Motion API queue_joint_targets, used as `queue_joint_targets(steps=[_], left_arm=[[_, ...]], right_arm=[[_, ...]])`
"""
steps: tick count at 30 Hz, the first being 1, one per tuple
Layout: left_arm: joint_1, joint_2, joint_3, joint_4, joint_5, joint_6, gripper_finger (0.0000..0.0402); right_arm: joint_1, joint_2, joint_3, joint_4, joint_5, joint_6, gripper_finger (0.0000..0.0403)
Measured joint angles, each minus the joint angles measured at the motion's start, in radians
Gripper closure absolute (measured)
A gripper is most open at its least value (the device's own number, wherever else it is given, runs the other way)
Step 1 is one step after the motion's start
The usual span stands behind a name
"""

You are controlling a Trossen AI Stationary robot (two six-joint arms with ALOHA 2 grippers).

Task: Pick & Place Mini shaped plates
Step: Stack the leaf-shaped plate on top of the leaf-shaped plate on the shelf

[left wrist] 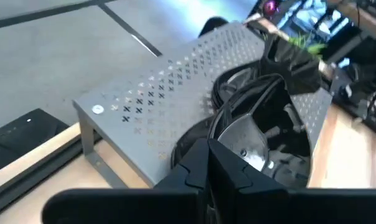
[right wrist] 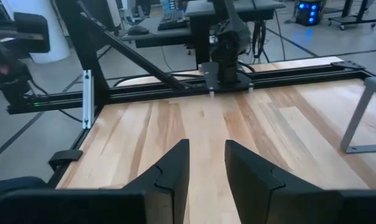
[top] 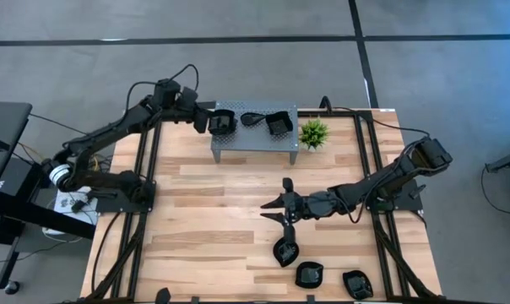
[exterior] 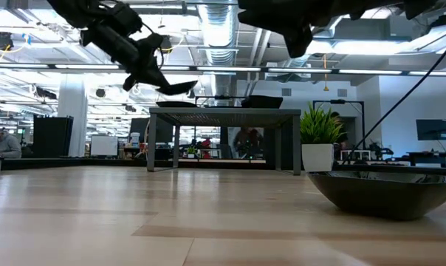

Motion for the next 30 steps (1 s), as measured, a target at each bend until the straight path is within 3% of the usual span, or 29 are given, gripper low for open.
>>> queue_joint_targets(steps=[9,16,23,30], left_arm=[[-0.014,0.075,0.0,-0.002,0.002,0.011,0.0393],[-0.014,0.08,0.0,0.003,-0.063,0.011,0.0344],[-0.04,-0.045,0.0,0.005,-0.055,0.01,0.0302],[-0.149,-0.222,0.0,-0.003,0.063,0.011,0.0302]], right_arm=[[0.009,0.0,0.0,0.002,0.0,0.0,0.0305],[0.009,0.0,0.0,0.002,0.0,0.0,0.0305],[-0.003,0.0,0.0,0.015,0.0,0.0,0.0305],[-0.081,0.0,0.0,0.038,-0.03,-0.003,0.0305]])
